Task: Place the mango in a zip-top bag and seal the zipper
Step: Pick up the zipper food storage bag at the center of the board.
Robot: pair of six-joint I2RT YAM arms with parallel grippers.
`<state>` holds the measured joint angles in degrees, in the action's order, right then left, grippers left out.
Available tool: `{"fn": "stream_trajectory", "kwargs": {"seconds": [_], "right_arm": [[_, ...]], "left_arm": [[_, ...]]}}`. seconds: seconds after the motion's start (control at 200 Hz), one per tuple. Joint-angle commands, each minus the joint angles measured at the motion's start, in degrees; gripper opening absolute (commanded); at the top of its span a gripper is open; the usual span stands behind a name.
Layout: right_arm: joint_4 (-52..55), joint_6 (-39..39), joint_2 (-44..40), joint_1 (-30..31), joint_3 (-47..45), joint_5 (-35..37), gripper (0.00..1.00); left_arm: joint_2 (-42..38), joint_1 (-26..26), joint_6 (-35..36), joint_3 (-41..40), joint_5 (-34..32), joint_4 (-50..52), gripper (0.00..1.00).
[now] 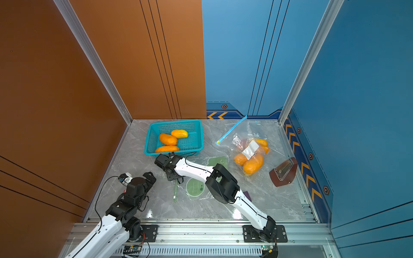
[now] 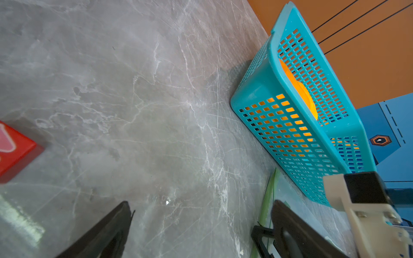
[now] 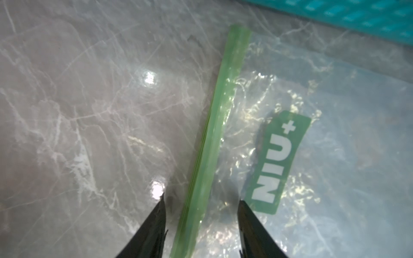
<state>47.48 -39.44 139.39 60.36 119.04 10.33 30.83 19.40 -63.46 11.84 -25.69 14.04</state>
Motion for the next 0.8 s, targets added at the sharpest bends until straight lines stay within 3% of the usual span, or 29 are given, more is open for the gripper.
{"fn": "stream_trajectory", "kwargs": {"seconds": [0.0,0.385,0.586,0.796], "right_arm": [[-0.86,-1.21,-1.04,-0.71,-4.08,-2.75,0.42],[-9.41,-3.4,-7.33,-4.23,-17.88,-8.54,0.0],[-18.67,-2.88,-13.12,-5.45,-25.79,-14.61,0.0],[-26.04,-0.83,-22.81,-7.13,-32.78,-20.76,0.0]], "left_arm": [[-0.35,-0.59,0.13,0.57,-1.45,0.64,0.99],[-0.51,-0.59,-0.02,0.65,-1.83,0.7,0.99],[0.62,-0.61,1.63,1.5,0.48,0.57,1.0],[4.54,-0.42,8.32,6.06,12.77,0.59,1.0]]}}
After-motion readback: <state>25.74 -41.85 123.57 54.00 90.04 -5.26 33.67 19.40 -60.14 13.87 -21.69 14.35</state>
